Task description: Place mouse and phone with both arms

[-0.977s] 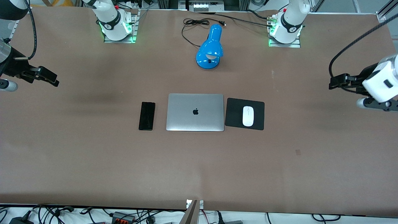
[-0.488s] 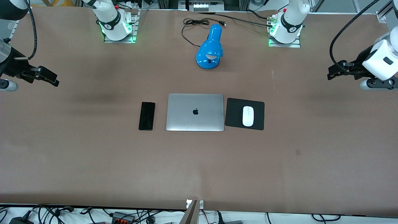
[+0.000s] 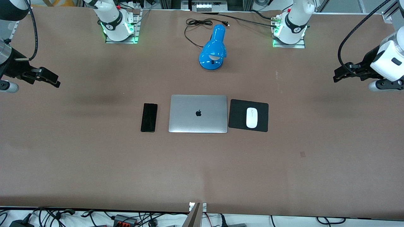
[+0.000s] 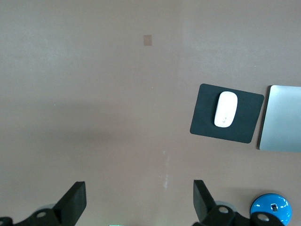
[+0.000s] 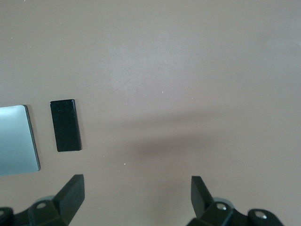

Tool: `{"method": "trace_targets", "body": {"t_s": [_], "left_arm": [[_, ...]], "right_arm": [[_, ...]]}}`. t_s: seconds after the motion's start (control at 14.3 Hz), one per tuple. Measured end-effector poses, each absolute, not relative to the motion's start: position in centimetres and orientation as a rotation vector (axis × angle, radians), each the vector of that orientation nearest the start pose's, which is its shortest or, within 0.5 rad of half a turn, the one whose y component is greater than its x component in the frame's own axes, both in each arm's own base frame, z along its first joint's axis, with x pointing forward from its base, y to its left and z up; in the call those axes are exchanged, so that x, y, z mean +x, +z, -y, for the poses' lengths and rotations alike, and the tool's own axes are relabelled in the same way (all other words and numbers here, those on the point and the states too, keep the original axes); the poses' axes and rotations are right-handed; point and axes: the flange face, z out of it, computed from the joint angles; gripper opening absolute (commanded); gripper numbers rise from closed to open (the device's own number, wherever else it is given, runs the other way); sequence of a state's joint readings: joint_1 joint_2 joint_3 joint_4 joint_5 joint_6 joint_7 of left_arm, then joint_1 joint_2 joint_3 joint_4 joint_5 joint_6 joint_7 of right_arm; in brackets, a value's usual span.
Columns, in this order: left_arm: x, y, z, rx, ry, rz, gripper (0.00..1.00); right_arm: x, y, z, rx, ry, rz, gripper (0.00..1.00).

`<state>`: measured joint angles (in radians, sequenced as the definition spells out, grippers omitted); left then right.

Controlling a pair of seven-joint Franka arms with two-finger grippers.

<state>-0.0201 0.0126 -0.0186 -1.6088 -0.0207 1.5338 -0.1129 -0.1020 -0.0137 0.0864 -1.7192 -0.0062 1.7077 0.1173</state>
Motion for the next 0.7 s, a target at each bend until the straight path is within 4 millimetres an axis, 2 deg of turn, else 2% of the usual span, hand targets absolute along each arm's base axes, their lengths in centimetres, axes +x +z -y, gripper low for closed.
{"method": "trace_targets", "body": {"t_s": [0.28, 0.7], "left_arm": [[54.3, 61.3, 3.9, -3.145, 0.091, 0.070, 1.00], [54.2, 61.2, 3.2, -3.139, 0.098, 0.088, 1.00]], "right_arm": [[55.8, 57.3, 0.9, -3.142, 0.001, -0.208, 1.00], [55.8, 57.3, 1.0, -3.142, 0.003, -0.210, 1.00]]}}
